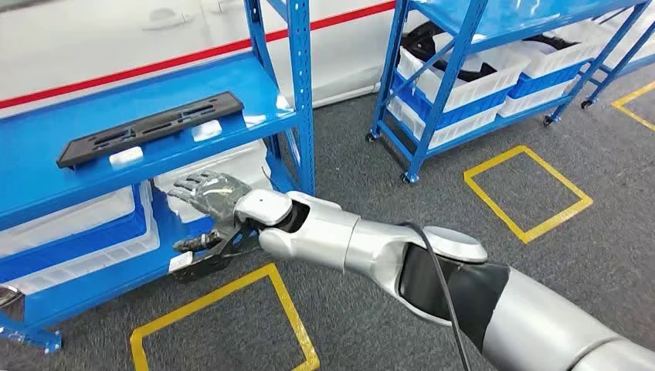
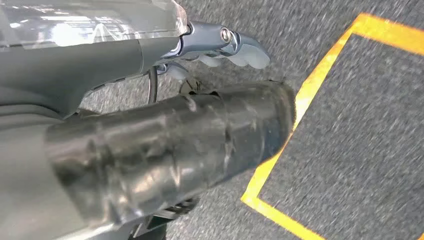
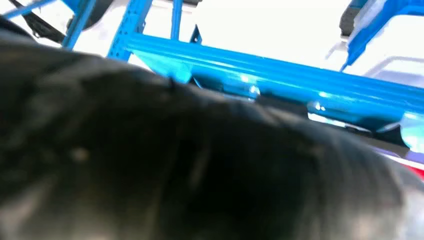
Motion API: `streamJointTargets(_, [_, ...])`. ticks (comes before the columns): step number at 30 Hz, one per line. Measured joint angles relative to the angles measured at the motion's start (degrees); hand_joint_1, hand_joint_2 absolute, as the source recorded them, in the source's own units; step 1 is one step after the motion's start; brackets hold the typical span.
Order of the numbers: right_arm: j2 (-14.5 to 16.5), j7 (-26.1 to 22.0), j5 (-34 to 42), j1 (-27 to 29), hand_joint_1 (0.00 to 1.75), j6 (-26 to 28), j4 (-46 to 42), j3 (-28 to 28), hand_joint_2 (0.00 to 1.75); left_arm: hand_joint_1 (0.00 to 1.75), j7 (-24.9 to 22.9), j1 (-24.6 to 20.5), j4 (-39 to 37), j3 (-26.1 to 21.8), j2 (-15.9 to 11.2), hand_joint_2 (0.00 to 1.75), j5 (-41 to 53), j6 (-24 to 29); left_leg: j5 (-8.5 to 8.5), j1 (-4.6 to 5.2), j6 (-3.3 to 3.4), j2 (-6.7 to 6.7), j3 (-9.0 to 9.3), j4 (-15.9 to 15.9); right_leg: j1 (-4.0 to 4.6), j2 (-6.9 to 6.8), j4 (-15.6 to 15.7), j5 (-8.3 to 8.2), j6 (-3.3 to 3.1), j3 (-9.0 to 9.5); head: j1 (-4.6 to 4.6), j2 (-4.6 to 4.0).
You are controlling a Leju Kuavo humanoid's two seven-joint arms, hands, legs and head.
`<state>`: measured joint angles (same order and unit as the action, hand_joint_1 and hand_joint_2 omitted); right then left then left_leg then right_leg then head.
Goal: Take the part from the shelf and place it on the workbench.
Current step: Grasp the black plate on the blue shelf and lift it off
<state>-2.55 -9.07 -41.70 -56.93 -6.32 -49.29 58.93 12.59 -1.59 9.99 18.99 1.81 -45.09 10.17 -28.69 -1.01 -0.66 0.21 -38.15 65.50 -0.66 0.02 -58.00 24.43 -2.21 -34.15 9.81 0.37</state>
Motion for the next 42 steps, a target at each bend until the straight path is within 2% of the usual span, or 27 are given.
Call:
streamJointTargets(2, [0.14,-0.01,0.00,0.05,0.00,-0.02,0.01,0.21,0.00,0.00,0.00,0.03,0.00,0.00,0.02,0.00,0.00,0.01,-1.70,-0.10,-0.22,0.01,-2.04,4.32,0.03,-0.01,-0.06,0.04,-0.04,-0.03,0.01,0.00])
streamJointTargets(3, [0.26,-0.01,-0.01,0.10,0.00,-0.04,0.03,0.42,0.00,0.00,0.00,0.08,0.00,0.00,0.03,0.00,0.00,0.01,-2.71,-0.19,-0.41,0.01,-3.56,7.47,0.04,-0.02,-0.14,0.09,-0.05,-0.05,0.01,0.00])
streamJointTargets(4, [0.32,-0.02,-0.01,0.16,0.00,-0.06,0.05,0.62,0.00,0.00,0.00,0.12,0.00,0.00,0.03,0.00,0.00,0.01,-2.68,-0.28,-0.57,0.02,-4.26,8.80,0.02,-0.02,-0.27,0.18,-0.02,-0.07,0.01,0.00])
streamJointTargets(5, [0.35,-0.02,-0.02,0.19,0.00,-0.08,0.07,0.76,0.00,0.00,0.01,0.15,0.00,0.00,0.01,0.00,-0.01,0.01,-1.53,-0.37,-0.70,0.03,-3.82,7.83,-0.04,0.00,-0.45,0.30,0.09,-0.08,0.00,0.00])
streamJointTargets(7, [0.43,-0.01,-0.08,0.14,0.00,-0.07,0.09,0.85,0.00,0.00,0.02,0.14,0.00,0.00,-0.03,0.00,-0.02,0.02,2.08,-0.63,-0.87,0.05,-0.30,0.65,-0.20,0.06,-1.03,0.77,0.54,-0.10,0.00,0.00])
streamJointTargets(8, [0.47,-0.01,-0.11,0.07,0.00,-0.07,0.09,0.86,0.00,0.00,0.02,0.13,0.00,0.00,-0.03,0.00,-0.04,0.01,3.27,-0.63,-0.77,-0.02,1.40,-2.83,-0.11,0.11,-1.44,1.04,0.87,-0.23,0.01,0.00])
streamJointTargets(9, [0.52,-0.01,-0.15,0.01,0.00,-0.06,0.09,0.86,0.00,0.00,0.02,0.13,0.00,0.00,-0.01,0.00,-0.08,-0.04,3.81,-0.60,-0.54,-0.12,2.47,-5.10,0.01,0.15,-1.71,1.21,1.20,-0.39,0.02,0.00])
streamJointTargets(10, [0.57,-0.02,-0.17,-0.03,0.00,-0.05,0.09,0.87,0.00,0.00,0.03,0.13,0.00,0.00,0.01,0.00,-0.13,-0.10,3.69,-0.51,-0.23,-0.24,2.81,-5.93,0.17,0.18,-1.85,1.31,1.50,-0.54,0.03,0.00])
streamJointTargets(13, [0.66,0.04,-0.27,-0.09,0.00,-0.02,0.09,0.89,0.00,0.00,0.07,0.15,0.00,0.00,0.07,0.00,-0.25,-0.33,3.82,-0.42,0.95,-0.41,2.81,-6.08,0.09,0.15,-2.07,1.58,2.32,-0.64,0.04,0.00])
streamJointTargets(15, [0.67,0.18,-0.33,-0.14,0.00,0.01,0.09,0.90,0.00,0.00,0.06,0.14,0.00,0.00,0.12,0.00,-0.31,-0.38,3.89,-0.49,1.68,-0.40,3.05,-6.36,-0.09,0.09,-5.28,3.49,2.80,-2.07,0.04,0.00])
streamJointTargets(17, [0.65,0.31,-0.35,-0.04,0.00,0.02,0.14,0.93,0.00,0.00,0.03,0.10,0.00,0.00,0.11,0.00,-0.35,-0.35,3.74,-0.34,2.11,-0.37,3.14,-6.40,-0.13,0.05,-12.34,6.62,3.02,-5.71,0.04,0.00])
streamJointTargets(18, [0.64,0.34,-0.35,0.09,0.00,0.02,0.22,1.02,0.00,0.00,-0.01,0.10,0.00,0.00,0.11,0.00,-0.36,-0.33,3.66,-0.21,2.25,-0.37,3.18,-6.39,-0.11,0.05,-15.77,7.68,3.03,-7.66,0.03,0.00])
streamJointTargets(19, [0.62,0.35,-0.35,0.22,0.00,0.02,0.32,1.15,0.00,0.00,-0.05,0.12,0.00,0.00,0.11,0.00,-0.37,-0.31,3.56,-0.06,2.35,-0.39,3.27,-6.38,-0.08,0.05,-17.68,7.76,2.93,-8.93,0.03,0.00])
streamJointTargets(20, [0.59,0.35,-0.35,0.31,0.00,0.02,0.42,1.28,0.00,0.00,-0.13,0.15,0.00,0.00,0.13,0.00,-0.38,-0.28,3.44,0.10,2.44,-0.44,3.43,-6.37,0.00,0.05,-17.50,6.74,2.69,-9.21,0.04,0.00])
streamJointTargets(23, [0.58,0.35,-0.35,0.37,0.00,0.02,0.50,1.48,0.00,0.00,-0.24,0.21,0.00,0.00,0.15,0.00,-0.39,-0.27,3.22,0.39,2.53,-0.54,3.82,-6.36,0.23,0.07,-13.64,3.38,2.08,-7.87,0.04,0.00])
streamJointTargets(27, [0.58,0.35,-0.35,0.37,0.00,0.03,0.50,1.49,0.00,0.00,-0.24,0.21,0.00,0.00,0.15,0.00,-0.40,-0.27,3.21,0.42,2.53,-0.54,3.85,-6.36,0.28,0.07,-13.11,3.06,2.00,-7.63,0.04,0.00])
streamJointTargets(29, [0.58,0.37,-0.35,0.25,0.00,0.06,0.50,1.54,0.00,0.00,-0.21,0.22,0.00,0.00,0.39,0.00,-0.38,-0.28,2.98,0.50,2.44,-0.56,4.10,-6.39,0.75,0.05,-7.79,1.03,0.87,-5.19,0.00,0.00])
streamJointTargets(31, [0.79,0.56,-0.40,0.00,0.00,0.14,0.54,1.72,0.00,0.00,-0.08,0.12,0.00,0.00,0.62,0.00,-0.34,-0.29,2.20,0.50,1.77,-0.51,4.22,-5.91,1.10,0.00,-1.68,-0.71,-0.40,-2.17,-0.01,0.00])
streamJointTargets(33, [1.26,0.76,-0.47,-0.22,0.00,0.20,0.57,1.86,0.00,0.00,0.04,0.00,0.00,0.01,0.58,0.00,-0.33,-0.32,-0.19,0.39,0.79,-0.42,2.41,-1.72,0.71,-0.07,0.11,-0.66,-0.67,-0.68,0.00,0.00])
streamJointTargets(35, [1.63,0.79,-0.48,-0.15,0.00,0.21,0.61,1.87,0.00,0.00,0.05,0.03,0.00,0.02,0.55,0.00,-0.34,-0.36,-2.95,0.17,0.11,-0.39,-1.52,5.50,0.39,-0.11,0.67,-0.47,-0.72,0.13,-0.03,0.00])
streamJointTargets(36, [1.71,0.79,-0.48,-0.02,0.00,0.20,0.65,1.88,0.00,0.00,0.04,0.09,-0.01,0.02,0.54,0.00,-0.34,-0.38,-3.24,0.01,-0.17,-0.38,-3.17,7.88,0.37,-0.09,0.58,-0.25,-0.66,0.24,-0.03,0.00])
streamJointTargets(37, [1.76,0.79,-0.48,0.09,0.00,0.20,0.70,1.88,0.00,0.00,0.04,0.15,-0.01,0.02,0.51,0.00,-0.34,-0.38,-2.35,-0.14,-0.42,-0.36,-3.85,8.17,0.32,-0.05,0.42,0.03,-0.53,0.38,-0.03,0.00])
streamJointTargets(38, [1.80,0.79,-0.48,0.15,0.00,0.20,0.75,1.88,0.00,0.00,0.04,0.21,-0.02,0.02,0.48,0.00,-0.34,-0.38,-0.41,-0.31,-0.64,-0.34,-3.38,6.22,0.21,-0.01,0.15,0.40,-0.33,0.57,-0.03,0.00])
streamJointTargets(39, [1.82,0.79,-0.48,0.17,0.00,0.21,0.79,1.88,0.00,0.00,0.03,0.24,-0.02,0.02,0.43,0.00,-0.34,-0.36,2.11,-0.50,-0.84,-0.29,-1.94,2.48,0.07,0.02,-0.25,0.88,-0.04,0.79,-0.03,0.00])
streamJointTargets(40, [1.86,0.80,-0.48,0.15,0.00,0.21,0.82,1.89,0.00,0.00,-0.01,0.24,-0.03,0.02,0.41,0.00,-0.33,-0.34,3.79,-0.58,-0.98,-0.28,-0.36,-1.16,0.01,0.04,-0.66,1.39,0.31,0.92,-0.04,0.00])
streamJointTargets(41, [1.91,0.82,-0.48,0.12,0.00,0.22,0.85,1.89,0.00,0.00,-0.04,0.23,-0.03,0.02,0.40,0.00,-0.33,-0.32,4.78,-0.55,-0.87,-0.34,0.97,-4.04,0.05,0.07,-1.16,1.87,0.70,0.93,-0.04,0.00])
streamJointTargets(42, [1.95,0.85,-0.48,0.11,0.00,0.23,0.89,1.89,0.00,0.00,-0.12,0.22,-0.04,0.02,0.41,0.00,-0.33,-0.31,4.96,-0.48,-0.59,-0.40,1.70,-5.57,0.15,0.09,-1.49,2.20,1.03,0.86,-0.03,0.00])
